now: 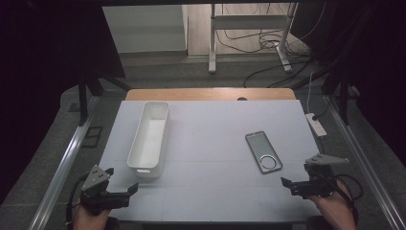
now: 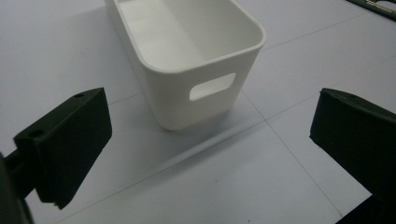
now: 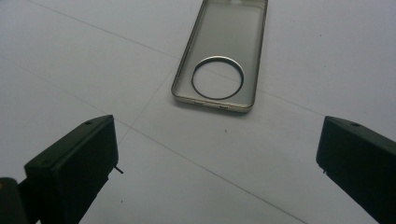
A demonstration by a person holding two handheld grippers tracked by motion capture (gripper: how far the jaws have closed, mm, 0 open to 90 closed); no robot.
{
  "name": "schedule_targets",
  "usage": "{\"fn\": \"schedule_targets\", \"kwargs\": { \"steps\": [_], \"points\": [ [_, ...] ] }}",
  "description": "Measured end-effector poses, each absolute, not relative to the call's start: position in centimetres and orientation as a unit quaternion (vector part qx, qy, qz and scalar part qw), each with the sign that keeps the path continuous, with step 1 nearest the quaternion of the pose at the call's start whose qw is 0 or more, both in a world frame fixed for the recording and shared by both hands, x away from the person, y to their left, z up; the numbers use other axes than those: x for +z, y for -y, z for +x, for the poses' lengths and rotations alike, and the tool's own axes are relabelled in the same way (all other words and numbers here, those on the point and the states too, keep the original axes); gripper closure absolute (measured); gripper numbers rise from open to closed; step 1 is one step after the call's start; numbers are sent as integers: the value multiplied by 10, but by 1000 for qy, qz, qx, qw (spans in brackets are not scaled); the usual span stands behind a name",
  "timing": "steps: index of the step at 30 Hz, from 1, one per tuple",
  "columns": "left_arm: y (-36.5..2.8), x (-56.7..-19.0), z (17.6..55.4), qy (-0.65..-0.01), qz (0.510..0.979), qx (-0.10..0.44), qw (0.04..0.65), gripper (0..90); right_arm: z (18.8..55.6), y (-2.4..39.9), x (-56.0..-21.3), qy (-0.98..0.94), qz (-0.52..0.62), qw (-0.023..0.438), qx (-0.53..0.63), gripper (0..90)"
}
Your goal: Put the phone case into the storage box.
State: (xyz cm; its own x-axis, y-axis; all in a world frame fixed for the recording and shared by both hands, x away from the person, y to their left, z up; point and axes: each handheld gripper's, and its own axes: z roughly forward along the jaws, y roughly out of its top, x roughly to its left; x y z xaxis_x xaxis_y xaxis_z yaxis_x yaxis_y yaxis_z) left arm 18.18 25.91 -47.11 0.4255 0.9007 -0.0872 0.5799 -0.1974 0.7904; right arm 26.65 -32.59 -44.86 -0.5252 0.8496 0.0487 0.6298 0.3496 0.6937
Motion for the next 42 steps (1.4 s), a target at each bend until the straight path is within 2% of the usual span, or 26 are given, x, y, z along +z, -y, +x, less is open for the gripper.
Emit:
{"fn": "schedule_targets", "kwargs": {
  "steps": [22, 42],
  "points": [
    [-259, -471, 182, -494, 749, 203, 392, 0, 292, 322, -447, -808, 465, 138, 334, 0],
    [-259, -471, 182, -495, 748, 203, 392, 0, 317, 312, -445, -813, 470, 145, 310, 0]
  ]
}}
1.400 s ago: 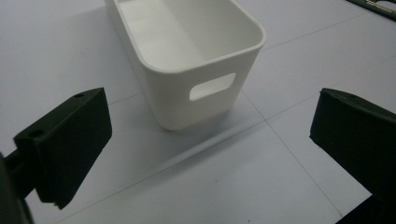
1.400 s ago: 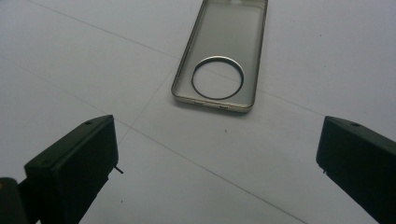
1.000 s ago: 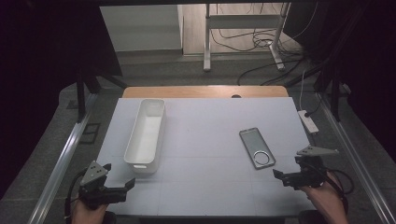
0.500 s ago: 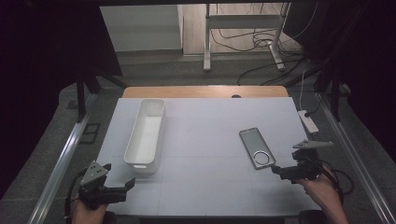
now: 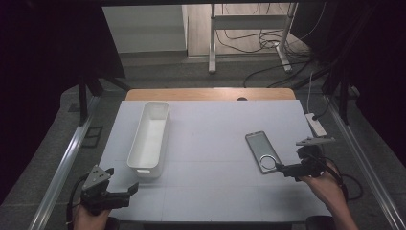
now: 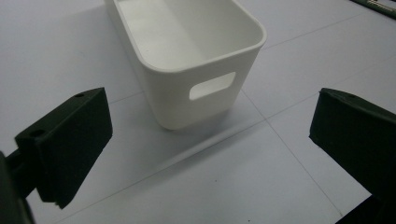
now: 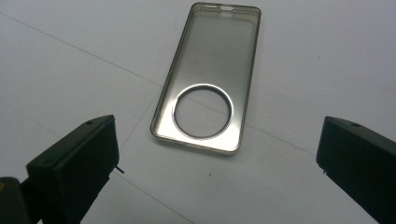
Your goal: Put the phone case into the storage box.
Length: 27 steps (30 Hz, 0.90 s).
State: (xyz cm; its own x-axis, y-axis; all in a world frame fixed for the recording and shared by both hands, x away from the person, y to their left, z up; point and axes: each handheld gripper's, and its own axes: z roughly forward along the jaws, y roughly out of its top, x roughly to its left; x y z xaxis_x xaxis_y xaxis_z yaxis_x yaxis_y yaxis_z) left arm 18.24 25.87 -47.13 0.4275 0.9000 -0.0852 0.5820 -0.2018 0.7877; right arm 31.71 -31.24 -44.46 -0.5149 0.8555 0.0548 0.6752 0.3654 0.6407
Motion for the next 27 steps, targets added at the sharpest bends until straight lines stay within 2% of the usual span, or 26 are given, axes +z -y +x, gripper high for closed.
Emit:
{"fn": "schedule_targets", "kwargs": {
  "steps": [27],
  "points": [
    [-259, -471, 183, -496, 748, 201, 393, 1, 362, 290, -445, -818, 479, 150, 283, 0]
  ]
}}
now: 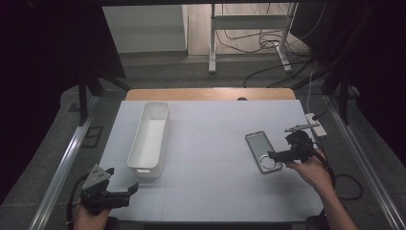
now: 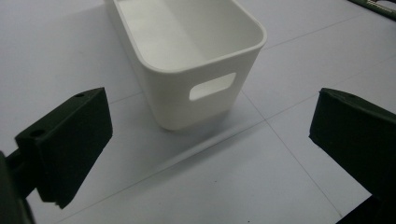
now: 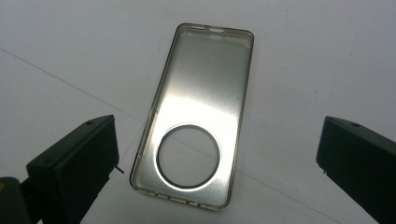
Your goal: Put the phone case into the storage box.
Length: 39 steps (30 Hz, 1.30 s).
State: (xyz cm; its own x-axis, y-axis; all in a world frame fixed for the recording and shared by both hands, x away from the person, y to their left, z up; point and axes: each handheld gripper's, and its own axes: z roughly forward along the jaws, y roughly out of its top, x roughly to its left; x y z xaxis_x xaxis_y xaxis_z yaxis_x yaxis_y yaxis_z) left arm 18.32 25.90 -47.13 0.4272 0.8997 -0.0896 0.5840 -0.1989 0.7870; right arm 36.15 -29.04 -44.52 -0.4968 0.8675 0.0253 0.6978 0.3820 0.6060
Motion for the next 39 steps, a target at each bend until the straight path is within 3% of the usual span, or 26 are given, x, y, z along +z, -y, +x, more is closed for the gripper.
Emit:
{"fn": "schedule_targets", "kwargs": {
  "steps": [17, 25, 32, 39],
  "points": [
    [-259, -471, 183, -496, 748, 201, 392, 2, 383, 283, -453, -822, 487, 136, 264, 3],
    [-259, -471, 183, -496, 749, 201, 392, 3, 383, 283, -458, -827, 483, 137, 254, 73],
    [-259, -471, 184, -495, 749, 201, 391, 4, 382, 286, -465, -831, 482, 131, 245, 239],
    [-258, -471, 183, -495, 749, 202, 391, 4, 380, 292, -470, -835, 477, 122, 245, 535]
  ]
}}
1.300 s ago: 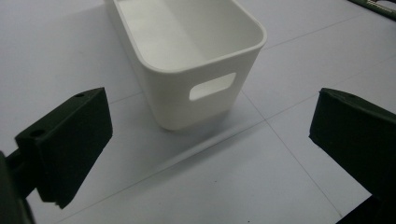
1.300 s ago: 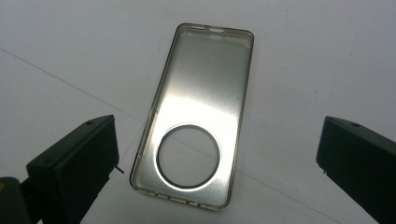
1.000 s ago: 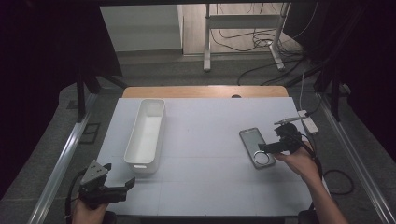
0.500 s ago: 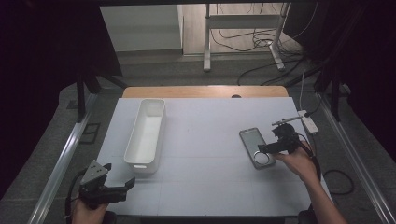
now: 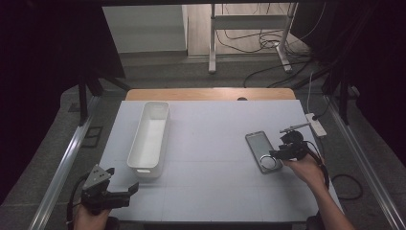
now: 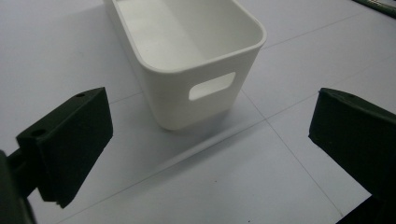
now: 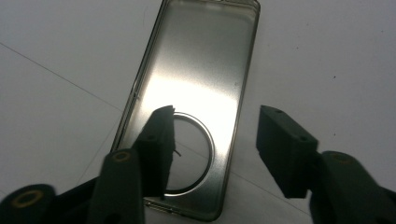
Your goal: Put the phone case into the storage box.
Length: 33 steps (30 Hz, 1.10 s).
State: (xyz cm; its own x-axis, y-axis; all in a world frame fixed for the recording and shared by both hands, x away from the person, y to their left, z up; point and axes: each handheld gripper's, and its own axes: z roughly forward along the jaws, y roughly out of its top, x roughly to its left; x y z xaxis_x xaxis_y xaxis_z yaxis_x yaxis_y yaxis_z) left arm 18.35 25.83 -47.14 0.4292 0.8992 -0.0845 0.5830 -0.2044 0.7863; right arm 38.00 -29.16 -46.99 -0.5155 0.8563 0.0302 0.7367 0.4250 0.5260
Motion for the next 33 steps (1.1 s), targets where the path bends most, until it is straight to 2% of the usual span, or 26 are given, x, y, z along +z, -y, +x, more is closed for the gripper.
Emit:
{"fn": "schedule_targets", "kwargs": {
  "steps": [1, 2, 6, 8, 15, 33],
  "points": [
    [-258, -471, 183, -495, 749, 202, 391, 4, 380, 292, -470, -835, 477, 122, 245, 535],
    [-258, -471, 184, -494, 750, 202, 391, 4, 380, 292, -471, -837, 475, 120, 244, 577],
    [-258, -471, 184, -494, 750, 202, 391, 4, 383, 295, -476, -849, 465, 109, 227, 825],
    [-258, -471, 184, -494, 750, 202, 391, 5, 383, 296, -477, -850, 463, 110, 225, 898],
    [-258, -471, 184, -494, 751, 201, 390, 5, 386, 303, -478, -846, 469, 116, 227, 898],
    [-258, -471, 184, -493, 752, 200, 388, 6, 388, 307, -491, -843, 485, 95, 212, 898]
  ]
}}
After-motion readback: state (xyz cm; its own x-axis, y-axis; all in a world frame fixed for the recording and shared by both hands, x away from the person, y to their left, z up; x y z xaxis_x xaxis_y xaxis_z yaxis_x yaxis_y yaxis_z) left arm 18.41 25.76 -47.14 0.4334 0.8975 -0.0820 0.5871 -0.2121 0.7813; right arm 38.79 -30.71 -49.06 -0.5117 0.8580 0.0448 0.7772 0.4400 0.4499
